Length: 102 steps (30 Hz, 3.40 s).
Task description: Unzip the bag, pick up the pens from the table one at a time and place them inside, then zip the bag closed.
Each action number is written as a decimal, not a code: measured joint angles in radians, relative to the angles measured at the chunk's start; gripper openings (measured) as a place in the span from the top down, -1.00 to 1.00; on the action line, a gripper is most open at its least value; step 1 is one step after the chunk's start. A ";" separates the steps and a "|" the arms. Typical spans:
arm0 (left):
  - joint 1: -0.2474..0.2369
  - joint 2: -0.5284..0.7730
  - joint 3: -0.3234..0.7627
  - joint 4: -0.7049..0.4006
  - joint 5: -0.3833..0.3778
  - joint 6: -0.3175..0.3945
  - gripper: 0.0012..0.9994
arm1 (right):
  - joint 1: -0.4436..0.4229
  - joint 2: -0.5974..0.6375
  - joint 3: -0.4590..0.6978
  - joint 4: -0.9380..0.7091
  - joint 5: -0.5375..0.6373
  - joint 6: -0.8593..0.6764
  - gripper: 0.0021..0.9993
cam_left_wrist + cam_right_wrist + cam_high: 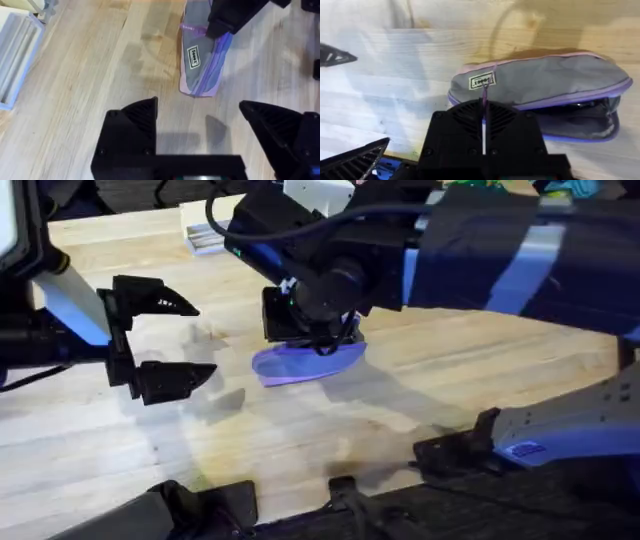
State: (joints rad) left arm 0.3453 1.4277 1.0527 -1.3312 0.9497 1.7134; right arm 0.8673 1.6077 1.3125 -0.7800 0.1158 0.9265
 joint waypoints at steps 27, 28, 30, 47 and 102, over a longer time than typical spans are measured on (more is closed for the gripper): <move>-0.275 0.322 0.000 0.112 0.044 -0.001 -0.99 | 0.000 -0.016 0.000 0.020 0.000 -0.045 0.94; -0.287 0.330 0.000 0.123 0.048 0.000 -0.99 | 0.000 -0.016 0.000 0.020 0.000 -0.045 0.94; -0.310 0.347 0.000 0.140 0.052 0.000 -0.99 | 0.000 -0.016 0.000 0.020 0.000 -0.045 0.94; -0.373 0.372 0.000 0.183 0.055 -0.009 0.91 | -0.034 -0.016 0.000 0.002 -0.007 -0.060 0.94; -0.380 0.372 -0.001 0.183 0.072 -0.017 0.92 | -0.681 -0.086 -0.325 0.147 -0.003 -0.465 0.94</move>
State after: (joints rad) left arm -0.0349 1.8000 1.0515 -1.1477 1.0212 1.6966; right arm 0.1867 1.5213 0.9873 -0.6328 0.1127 0.4611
